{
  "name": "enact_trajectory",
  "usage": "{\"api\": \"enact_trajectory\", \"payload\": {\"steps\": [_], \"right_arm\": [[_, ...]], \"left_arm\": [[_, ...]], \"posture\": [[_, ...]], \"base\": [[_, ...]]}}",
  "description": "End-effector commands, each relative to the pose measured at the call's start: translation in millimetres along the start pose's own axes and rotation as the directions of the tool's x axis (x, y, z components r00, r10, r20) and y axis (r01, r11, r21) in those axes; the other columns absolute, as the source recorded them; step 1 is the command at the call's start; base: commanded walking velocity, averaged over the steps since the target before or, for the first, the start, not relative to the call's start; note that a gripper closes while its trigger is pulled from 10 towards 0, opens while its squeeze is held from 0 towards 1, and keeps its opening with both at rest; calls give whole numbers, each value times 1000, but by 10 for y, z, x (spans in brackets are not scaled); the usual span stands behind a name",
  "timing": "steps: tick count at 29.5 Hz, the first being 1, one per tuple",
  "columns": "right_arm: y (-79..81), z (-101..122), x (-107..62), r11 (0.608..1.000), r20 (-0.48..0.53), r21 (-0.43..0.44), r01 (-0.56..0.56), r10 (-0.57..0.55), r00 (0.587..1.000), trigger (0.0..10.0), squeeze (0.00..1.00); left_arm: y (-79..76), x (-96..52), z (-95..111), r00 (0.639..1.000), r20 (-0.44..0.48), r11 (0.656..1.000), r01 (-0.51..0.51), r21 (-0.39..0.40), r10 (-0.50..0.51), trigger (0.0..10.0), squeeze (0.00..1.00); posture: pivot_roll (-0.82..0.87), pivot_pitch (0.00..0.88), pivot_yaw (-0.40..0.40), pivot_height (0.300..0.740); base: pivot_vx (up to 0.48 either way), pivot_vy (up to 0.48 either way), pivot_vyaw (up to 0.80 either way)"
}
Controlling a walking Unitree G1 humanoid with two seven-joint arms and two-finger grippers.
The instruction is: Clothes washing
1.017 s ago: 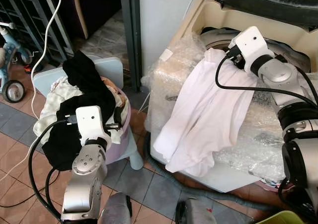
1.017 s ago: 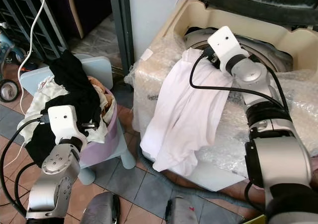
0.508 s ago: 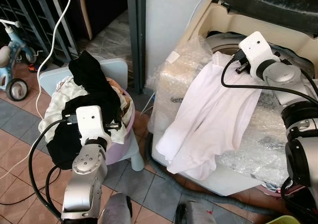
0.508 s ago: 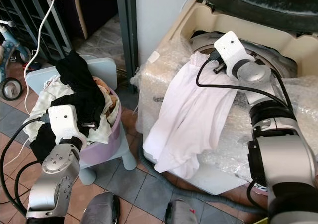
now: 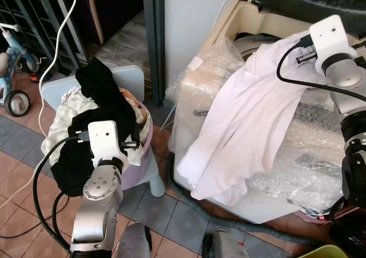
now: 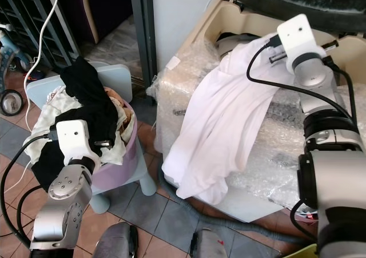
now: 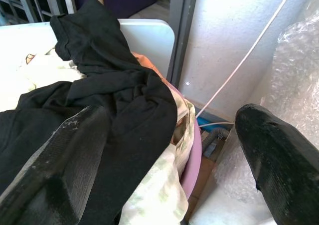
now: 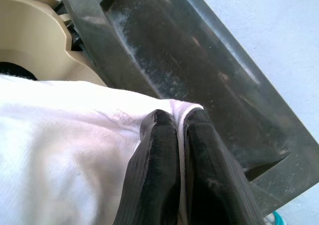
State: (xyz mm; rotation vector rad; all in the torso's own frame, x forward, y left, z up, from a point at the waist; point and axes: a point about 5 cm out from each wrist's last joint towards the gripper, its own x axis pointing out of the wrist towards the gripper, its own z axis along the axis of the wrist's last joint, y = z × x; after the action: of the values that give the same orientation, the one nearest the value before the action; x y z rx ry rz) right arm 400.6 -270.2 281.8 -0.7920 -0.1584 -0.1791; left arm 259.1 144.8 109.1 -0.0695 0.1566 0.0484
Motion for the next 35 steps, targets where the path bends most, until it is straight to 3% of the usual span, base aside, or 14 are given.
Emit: {"api": "enact_trajectory", "payload": {"steps": [1,2,5,14,17,21,30,31,32,34,35], "right_arm": [[-202,128,36,996,48,-53,72,-69,996,0,0],[-311,267,75,990,87,-82,110,-103,991,0,0],[-404,369,99,985,112,-114,132,-119,987,0,0],[-513,556,127,984,171,-104,141,-122,978,0,0],[-384,578,146,997,172,-30,74,-68,983,0,0],[-211,597,160,999,178,-40,30,-23,984,0,0],[-40,643,187,996,158,-85,-3,17,987,0,0],[8,570,187,990,103,-133,-38,52,993,4157,0],[100,427,175,971,0,-203,-128,131,991,10000,0],[190,291,146,944,-90,-242,-225,209,974,10000,0],[273,151,98,927,-151,-201,-318,292,945,10000,231]], "left_arm": [[-15,-2,-7,1000,-2,999,21,25,-21,10000,0],[-27,-16,6,999,2,999,33,23,-33,10000,0],[-27,-64,18,999,8,999,45,12,-45,10000,0],[19,-286,-3,997,-16,997,77,14,-77,10000,0],[13,-309,6,995,-27,995,92,26,-92,10000,0],[27,-342,59,995,-24,995,98,30,-97,10000,0],[71,-448,30,996,-61,997,74,25,-72,10000,0],[64,-447,34,996,-58,998,68,15,-68,10000,0],[48,-445,42,996,-52,998,68,-1,-68,10000,0],[33,-445,51,996,-48,997,79,-10,-79,10000,0],[24,-445,52,996,-50,997,80,-6,-80,10000,0]], "posture": [[43,111,-3,728],[45,117,-3,728],[52,136,-4,728],[72,214,14,728],[86,241,21,728],[99,261,21,728],[115,288,12,728],[115,288,7,728],[114,285,4,728],[112,284,2,728],[110,281,-2,728]], "base": [[0,0,0],[0,0,0],[0,0,0],[252,0,0],[322,0,0],[324,0,0],[327,0,0],[0,0,0],[0,0,0],[0,0,0],[0,0,0]]}}
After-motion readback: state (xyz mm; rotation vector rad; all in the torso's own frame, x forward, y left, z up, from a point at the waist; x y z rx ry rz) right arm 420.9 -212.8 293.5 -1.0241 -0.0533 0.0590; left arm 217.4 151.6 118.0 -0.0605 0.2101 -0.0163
